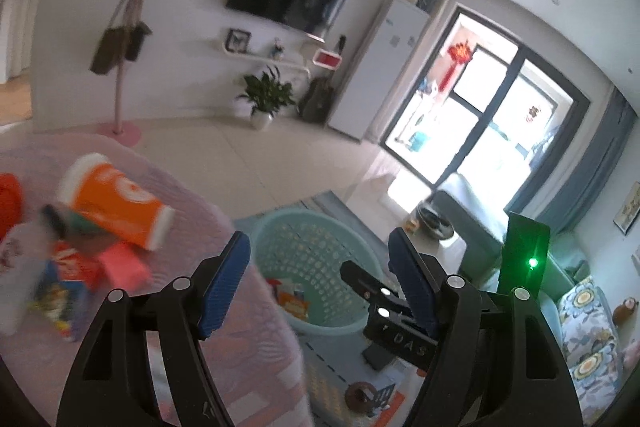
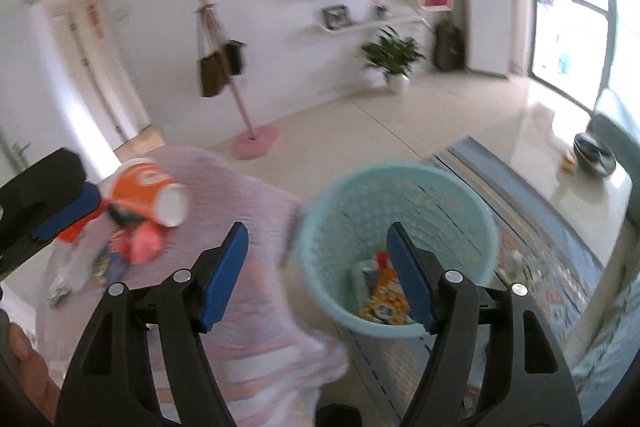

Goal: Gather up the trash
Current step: 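Grasp the orange cup with the right tool while the left tool grasps the milk bottle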

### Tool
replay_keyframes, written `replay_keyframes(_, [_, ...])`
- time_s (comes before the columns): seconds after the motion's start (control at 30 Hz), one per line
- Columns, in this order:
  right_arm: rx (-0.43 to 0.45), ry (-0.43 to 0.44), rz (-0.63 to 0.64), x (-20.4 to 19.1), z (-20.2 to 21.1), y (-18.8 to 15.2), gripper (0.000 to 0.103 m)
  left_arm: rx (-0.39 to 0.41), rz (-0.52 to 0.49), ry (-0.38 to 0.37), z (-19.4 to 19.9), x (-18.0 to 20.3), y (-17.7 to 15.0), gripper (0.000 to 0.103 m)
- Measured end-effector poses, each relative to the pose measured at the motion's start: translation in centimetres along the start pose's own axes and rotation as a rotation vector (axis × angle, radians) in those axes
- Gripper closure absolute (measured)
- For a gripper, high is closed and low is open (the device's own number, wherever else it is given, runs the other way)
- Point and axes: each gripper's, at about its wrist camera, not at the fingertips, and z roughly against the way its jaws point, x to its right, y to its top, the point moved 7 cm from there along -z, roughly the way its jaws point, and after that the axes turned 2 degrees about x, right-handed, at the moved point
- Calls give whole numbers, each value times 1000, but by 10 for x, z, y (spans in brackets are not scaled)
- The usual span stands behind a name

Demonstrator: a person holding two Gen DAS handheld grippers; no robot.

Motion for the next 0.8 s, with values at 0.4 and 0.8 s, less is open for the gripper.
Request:
replay_keyframes(0.4, [20, 241, 204, -113, -29, 14, 35, 25, 63, 226, 82, -126, -1, 33])
replay_keyframes(0.8, [-94, 333, 373, -172, -125, 27, 28, -136, 112, 382, 62, -250, -19, 29])
